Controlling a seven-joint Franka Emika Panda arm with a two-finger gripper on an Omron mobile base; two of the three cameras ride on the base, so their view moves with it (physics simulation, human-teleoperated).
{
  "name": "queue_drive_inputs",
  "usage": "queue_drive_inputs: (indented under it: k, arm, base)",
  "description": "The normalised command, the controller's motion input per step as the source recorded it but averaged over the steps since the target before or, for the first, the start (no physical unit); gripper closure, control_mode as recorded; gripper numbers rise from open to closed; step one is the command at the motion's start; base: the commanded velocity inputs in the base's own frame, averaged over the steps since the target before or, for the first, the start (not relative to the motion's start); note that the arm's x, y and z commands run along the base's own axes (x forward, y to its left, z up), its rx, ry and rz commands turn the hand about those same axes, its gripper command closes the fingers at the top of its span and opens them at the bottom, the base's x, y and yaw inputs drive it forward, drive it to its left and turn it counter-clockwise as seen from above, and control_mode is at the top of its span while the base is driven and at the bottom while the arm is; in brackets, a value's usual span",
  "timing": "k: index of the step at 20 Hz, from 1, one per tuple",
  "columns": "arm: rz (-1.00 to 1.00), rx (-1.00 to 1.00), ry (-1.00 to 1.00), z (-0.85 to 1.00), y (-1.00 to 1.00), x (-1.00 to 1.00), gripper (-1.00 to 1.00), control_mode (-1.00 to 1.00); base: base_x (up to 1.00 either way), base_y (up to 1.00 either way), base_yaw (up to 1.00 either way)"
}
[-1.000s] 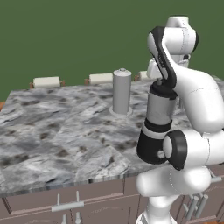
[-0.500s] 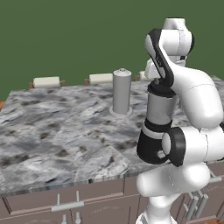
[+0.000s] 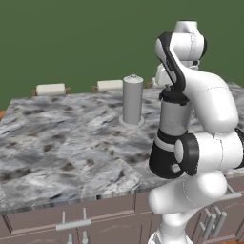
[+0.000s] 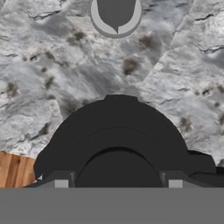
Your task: Close the lid blender by securely placing the lid on top.
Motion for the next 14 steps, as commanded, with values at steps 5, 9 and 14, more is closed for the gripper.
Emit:
queue_drive_inputs:
  k: [5,9,14]
  arm:
    - [0.00,0.00,-0.01,-0.26,0.00,-0.25,1.00,-1.00]
    - [0.00,0.00,-0.09,-0.23,0.00,-0.37,1.00,-1.00]
    - [0.00,0.00,-0.15,-0.24,0.00,-0.17,1.00,-1.00]
  base:
    - [0.00,0.00,0.00]
    - [0.00,0.00,0.00]
    - [0.00,0.00,0.00]
